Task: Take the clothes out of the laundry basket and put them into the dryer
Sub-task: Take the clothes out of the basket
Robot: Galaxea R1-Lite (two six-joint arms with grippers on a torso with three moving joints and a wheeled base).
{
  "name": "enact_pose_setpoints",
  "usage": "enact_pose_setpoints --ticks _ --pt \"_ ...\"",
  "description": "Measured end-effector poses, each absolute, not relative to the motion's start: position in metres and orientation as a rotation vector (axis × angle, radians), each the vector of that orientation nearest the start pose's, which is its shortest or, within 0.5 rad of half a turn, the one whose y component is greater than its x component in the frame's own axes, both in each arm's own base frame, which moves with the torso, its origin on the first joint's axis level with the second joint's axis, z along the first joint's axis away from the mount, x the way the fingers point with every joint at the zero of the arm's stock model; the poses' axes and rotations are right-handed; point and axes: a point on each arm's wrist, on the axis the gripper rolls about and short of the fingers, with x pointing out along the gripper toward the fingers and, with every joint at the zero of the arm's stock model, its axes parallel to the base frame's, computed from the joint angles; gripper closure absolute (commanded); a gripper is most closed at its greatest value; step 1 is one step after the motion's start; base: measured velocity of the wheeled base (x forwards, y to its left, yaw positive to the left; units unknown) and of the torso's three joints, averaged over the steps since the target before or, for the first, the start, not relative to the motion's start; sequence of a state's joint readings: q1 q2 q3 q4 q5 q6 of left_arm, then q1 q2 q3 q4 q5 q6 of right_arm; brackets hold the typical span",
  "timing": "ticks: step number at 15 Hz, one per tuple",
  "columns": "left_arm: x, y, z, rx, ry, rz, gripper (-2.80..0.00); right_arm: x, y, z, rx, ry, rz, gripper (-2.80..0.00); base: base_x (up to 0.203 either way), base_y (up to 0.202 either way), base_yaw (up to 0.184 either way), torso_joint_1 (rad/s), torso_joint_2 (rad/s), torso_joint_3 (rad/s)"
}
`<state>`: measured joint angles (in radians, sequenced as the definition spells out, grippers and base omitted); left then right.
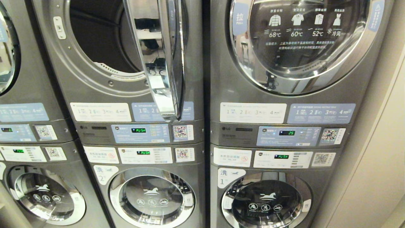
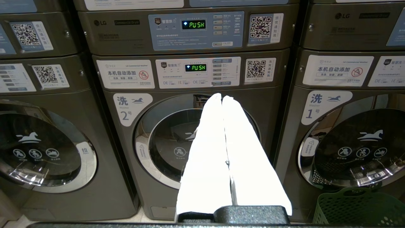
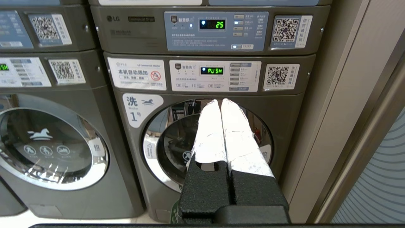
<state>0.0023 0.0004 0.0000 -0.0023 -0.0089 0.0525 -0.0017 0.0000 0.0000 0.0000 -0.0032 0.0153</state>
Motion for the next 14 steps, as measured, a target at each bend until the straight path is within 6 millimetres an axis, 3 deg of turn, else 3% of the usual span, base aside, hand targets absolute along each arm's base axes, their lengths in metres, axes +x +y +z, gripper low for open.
enact_pose_setpoints --ticks 14 --pt "-0.0228 -0.0003 0.0757 0.056 -0.002 -0.009 0.0 -0.0228 0.0 0.0755 0.015 0.0 -0.005 0.0 0.0 0.0 0.0 -0.09 0.2 0.103"
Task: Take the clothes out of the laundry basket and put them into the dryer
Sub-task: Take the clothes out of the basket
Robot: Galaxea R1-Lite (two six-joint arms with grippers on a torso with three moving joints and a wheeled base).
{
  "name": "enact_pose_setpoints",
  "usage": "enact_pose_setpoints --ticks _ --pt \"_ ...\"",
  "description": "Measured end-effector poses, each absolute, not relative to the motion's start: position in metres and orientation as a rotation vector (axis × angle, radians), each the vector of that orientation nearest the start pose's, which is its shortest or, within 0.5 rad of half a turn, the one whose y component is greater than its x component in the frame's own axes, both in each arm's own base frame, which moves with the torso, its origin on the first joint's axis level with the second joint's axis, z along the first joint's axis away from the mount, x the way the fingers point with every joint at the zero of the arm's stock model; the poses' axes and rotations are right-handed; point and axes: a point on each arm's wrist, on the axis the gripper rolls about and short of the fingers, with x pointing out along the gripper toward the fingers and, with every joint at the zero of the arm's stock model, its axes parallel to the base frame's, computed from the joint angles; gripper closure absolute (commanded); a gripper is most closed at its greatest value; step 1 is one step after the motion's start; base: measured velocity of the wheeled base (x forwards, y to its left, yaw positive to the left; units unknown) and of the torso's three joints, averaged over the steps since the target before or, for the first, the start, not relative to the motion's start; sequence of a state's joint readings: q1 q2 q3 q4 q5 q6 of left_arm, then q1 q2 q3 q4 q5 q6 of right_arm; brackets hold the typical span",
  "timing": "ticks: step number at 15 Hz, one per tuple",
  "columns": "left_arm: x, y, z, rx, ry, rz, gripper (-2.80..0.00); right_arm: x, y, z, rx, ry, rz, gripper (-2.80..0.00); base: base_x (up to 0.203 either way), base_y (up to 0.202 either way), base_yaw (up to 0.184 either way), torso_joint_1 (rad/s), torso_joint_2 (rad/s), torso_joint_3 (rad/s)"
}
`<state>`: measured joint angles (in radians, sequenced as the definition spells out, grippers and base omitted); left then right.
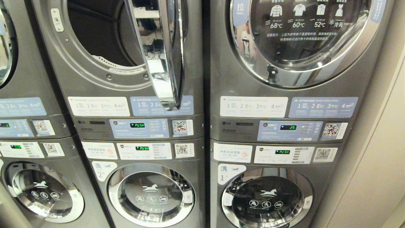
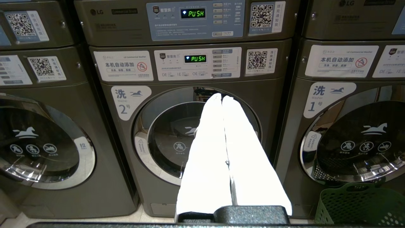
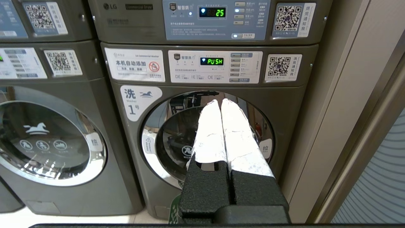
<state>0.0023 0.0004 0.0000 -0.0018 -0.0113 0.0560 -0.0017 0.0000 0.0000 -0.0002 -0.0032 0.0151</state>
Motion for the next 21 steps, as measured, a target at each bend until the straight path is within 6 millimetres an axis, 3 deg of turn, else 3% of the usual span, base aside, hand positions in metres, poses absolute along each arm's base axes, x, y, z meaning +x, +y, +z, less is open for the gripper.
enact_pose_setpoints --ticks 21 --pt "-0.0228 -0.0001 0.076 0.013 -0.004 0.002 0.0 -0.0228 0.0 0.0755 0.017 0.0 -0.004 0.0 0.0 0.0 0.0 -0.148 0.32 0.175"
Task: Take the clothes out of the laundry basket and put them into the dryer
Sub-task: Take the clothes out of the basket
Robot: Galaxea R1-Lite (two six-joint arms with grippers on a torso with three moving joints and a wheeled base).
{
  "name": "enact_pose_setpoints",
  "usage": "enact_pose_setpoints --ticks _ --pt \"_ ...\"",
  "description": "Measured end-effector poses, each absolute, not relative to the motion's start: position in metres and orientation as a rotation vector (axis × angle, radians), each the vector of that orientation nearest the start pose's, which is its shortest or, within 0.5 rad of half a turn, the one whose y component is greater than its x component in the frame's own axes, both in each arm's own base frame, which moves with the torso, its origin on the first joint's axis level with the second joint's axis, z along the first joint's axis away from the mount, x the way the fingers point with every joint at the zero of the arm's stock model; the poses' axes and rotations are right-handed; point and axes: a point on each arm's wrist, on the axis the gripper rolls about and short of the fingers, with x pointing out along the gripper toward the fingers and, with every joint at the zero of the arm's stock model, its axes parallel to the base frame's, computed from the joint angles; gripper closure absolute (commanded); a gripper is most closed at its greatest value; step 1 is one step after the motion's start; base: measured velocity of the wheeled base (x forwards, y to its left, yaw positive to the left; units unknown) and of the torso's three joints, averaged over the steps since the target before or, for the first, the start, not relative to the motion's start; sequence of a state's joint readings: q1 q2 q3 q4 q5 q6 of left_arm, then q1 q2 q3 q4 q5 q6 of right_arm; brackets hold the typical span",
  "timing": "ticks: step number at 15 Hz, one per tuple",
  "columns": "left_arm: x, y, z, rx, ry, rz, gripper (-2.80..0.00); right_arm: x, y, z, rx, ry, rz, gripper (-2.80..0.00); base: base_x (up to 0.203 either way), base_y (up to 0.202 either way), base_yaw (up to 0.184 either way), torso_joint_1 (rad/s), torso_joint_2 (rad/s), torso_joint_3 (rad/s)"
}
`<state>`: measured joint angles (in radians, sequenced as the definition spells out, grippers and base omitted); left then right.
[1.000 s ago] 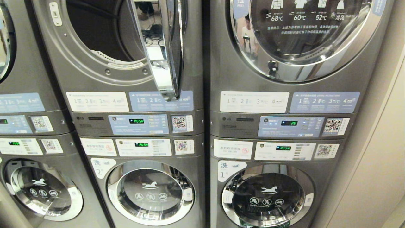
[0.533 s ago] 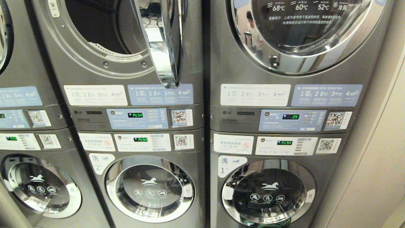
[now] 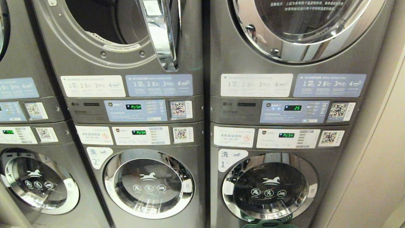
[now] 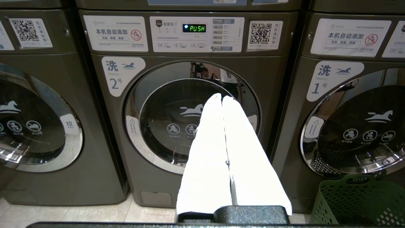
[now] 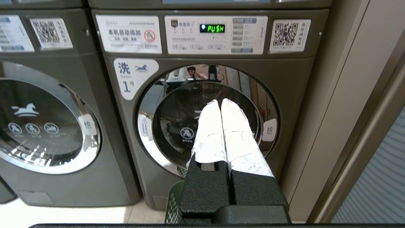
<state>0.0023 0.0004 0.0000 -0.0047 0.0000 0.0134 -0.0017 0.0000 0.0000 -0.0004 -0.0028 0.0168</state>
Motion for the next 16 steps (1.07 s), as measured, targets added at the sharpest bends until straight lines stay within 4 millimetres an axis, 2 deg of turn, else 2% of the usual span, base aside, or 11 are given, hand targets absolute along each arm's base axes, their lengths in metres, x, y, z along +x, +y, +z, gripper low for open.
enact_pose_setpoints --ticks 16 --pt "-0.0228 -0.0001 0.076 0.013 -0.004 0.002 0.0 -0.0228 0.0 0.0756 0.019 -0.001 -0.005 0.0 0.0 0.0 0.0 -0.21 0.5 0.288"
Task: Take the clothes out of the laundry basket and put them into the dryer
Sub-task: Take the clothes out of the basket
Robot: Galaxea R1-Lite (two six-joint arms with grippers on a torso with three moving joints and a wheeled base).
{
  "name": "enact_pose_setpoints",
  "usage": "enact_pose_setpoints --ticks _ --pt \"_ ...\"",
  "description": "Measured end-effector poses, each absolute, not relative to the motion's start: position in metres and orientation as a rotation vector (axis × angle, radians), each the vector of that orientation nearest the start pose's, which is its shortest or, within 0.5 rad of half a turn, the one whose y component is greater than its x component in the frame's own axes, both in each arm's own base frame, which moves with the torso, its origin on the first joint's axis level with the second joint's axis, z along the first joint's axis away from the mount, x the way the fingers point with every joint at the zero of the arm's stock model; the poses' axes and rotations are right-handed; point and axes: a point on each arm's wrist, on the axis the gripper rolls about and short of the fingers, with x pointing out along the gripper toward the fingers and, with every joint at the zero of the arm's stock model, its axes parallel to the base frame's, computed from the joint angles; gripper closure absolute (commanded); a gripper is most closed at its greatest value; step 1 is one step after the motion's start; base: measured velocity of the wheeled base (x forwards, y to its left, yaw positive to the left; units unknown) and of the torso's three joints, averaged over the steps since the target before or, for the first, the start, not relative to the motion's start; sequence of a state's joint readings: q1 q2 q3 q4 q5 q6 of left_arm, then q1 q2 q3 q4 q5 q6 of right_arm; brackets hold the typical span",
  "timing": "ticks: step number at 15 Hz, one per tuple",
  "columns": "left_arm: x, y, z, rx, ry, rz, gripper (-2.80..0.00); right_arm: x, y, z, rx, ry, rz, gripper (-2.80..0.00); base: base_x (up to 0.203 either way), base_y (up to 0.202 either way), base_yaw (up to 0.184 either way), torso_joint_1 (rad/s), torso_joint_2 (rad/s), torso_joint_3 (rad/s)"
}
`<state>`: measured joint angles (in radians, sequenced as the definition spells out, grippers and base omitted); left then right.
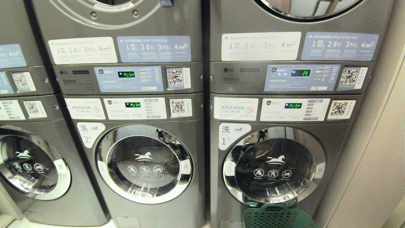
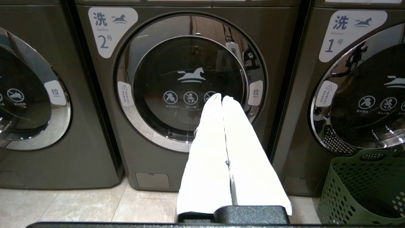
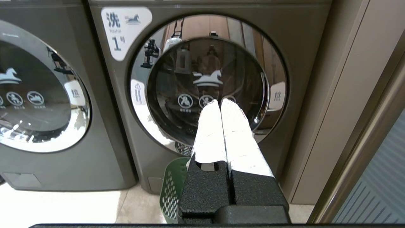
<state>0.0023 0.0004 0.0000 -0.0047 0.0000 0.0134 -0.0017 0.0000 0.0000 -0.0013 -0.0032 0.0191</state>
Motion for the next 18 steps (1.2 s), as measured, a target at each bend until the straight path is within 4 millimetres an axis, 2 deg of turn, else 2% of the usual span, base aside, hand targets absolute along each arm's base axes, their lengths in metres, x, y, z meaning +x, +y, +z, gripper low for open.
enact_pose_setpoints --ticks 11,18 --pt "-0.0228 -0.0001 0.076 0.013 -0.004 0.002 0.0 -0.0228 0.0 0.0756 0.021 -0.001 -0.005 0.0 0.0 0.0 0.0 -0.15 0.47 0.322" --pt "-0.0228 -0.0001 0.0759 0.013 -0.004 0.002 0.0 -0.0228 0.0 0.0757 0.018 -0.002 -0.005 0.0 0.0 0.0 0.0 -0.002 0.03 0.012"
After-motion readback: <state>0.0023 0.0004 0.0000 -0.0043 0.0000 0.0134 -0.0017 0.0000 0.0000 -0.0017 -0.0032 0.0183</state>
